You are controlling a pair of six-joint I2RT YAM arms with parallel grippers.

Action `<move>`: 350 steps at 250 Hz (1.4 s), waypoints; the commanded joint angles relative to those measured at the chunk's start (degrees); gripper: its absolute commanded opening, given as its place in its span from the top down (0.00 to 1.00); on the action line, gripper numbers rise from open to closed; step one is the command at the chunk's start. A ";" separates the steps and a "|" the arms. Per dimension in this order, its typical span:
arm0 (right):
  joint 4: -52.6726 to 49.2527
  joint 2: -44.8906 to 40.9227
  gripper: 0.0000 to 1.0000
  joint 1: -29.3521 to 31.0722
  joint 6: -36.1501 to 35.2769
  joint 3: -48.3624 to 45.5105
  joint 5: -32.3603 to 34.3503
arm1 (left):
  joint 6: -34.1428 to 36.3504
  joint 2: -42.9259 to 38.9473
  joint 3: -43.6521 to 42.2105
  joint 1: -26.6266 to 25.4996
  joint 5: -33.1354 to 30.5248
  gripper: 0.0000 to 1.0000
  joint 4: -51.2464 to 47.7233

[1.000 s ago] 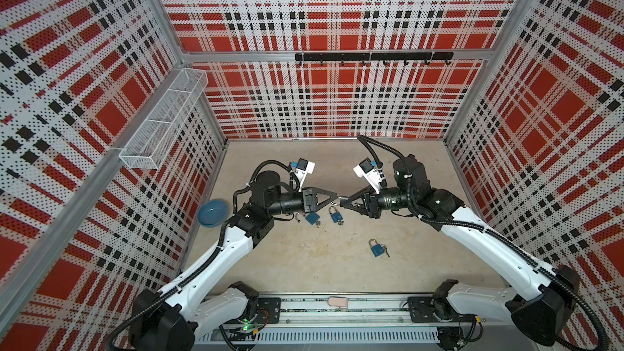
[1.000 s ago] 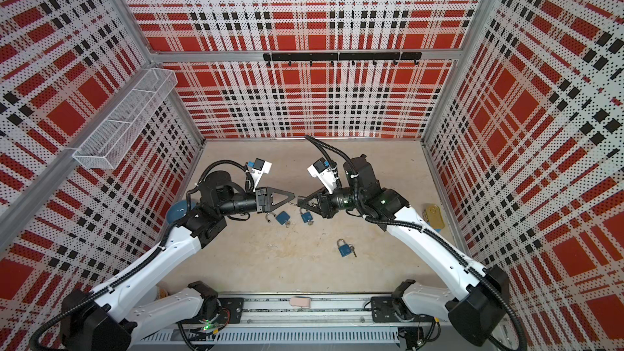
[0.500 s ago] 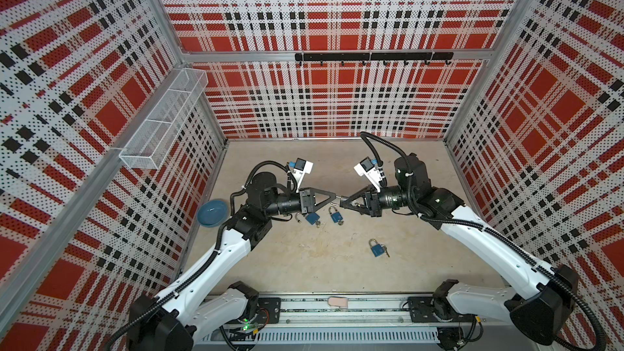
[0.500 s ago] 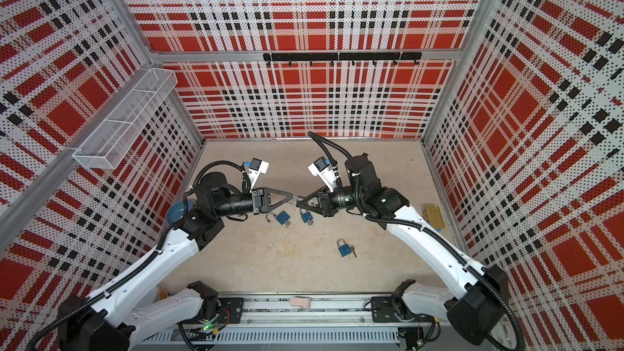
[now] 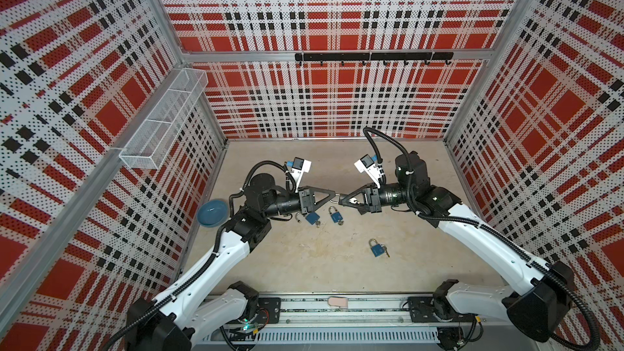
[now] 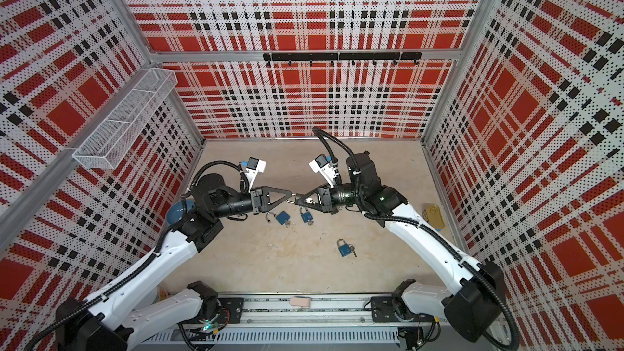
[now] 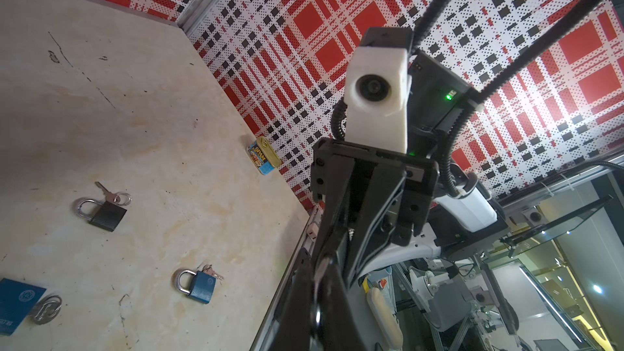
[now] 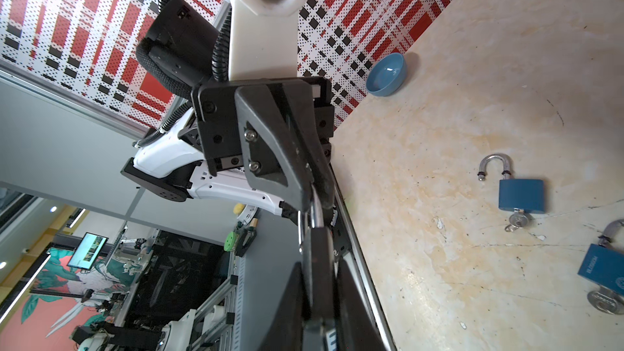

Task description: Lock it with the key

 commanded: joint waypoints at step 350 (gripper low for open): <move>14.92 -0.39 1.00 0.95 5.07 -0.56 -2.69 | 3.35 3.85 -1.92 -12.10 -12.29 1.00 -2.03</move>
